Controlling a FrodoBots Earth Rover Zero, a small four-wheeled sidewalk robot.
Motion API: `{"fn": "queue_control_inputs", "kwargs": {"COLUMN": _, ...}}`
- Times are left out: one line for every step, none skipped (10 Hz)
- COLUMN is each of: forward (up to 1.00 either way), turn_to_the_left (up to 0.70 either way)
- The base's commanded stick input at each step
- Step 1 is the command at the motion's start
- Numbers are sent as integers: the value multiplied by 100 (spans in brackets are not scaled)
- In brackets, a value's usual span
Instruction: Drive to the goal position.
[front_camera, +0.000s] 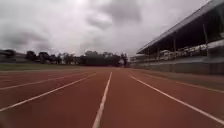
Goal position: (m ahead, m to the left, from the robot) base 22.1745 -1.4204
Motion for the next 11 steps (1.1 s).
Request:
{"fn": "queue_control_inputs", "kwargs": {"forward": 70, "turn_to_the_left": 0}}
{"fn": "queue_control_inputs", "kwargs": {"forward": 70, "turn_to_the_left": 0}}
{"fn": "queue_control_inputs", "kwargs": {"forward": 70, "turn_to_the_left": 0}}
{"fn": "queue_control_inputs", "kwargs": {"forward": 70, "turn_to_the_left": 0}}
{"fn": "queue_control_inputs", "kwargs": {"forward": 70, "turn_to_the_left": 0}}
{"fn": "queue_control_inputs", "kwargs": {"forward": 70, "turn_to_the_left": 0}}
{"fn": "queue_control_inputs", "kwargs": {"forward": 70, "turn_to_the_left": 0}}
{"fn": "queue_control_inputs", "kwargs": {"forward": 70, "turn_to_the_left": 0}}
{"fn": "queue_control_inputs", "kwargs": {"forward": 70, "turn_to_the_left": 0}}
{"fn": "queue_control_inputs", "kwargs": {"forward": 70, "turn_to_the_left": 0}}
{"fn": "queue_control_inputs", "kwargs": {"forward": 70, "turn_to_the_left": 0}}
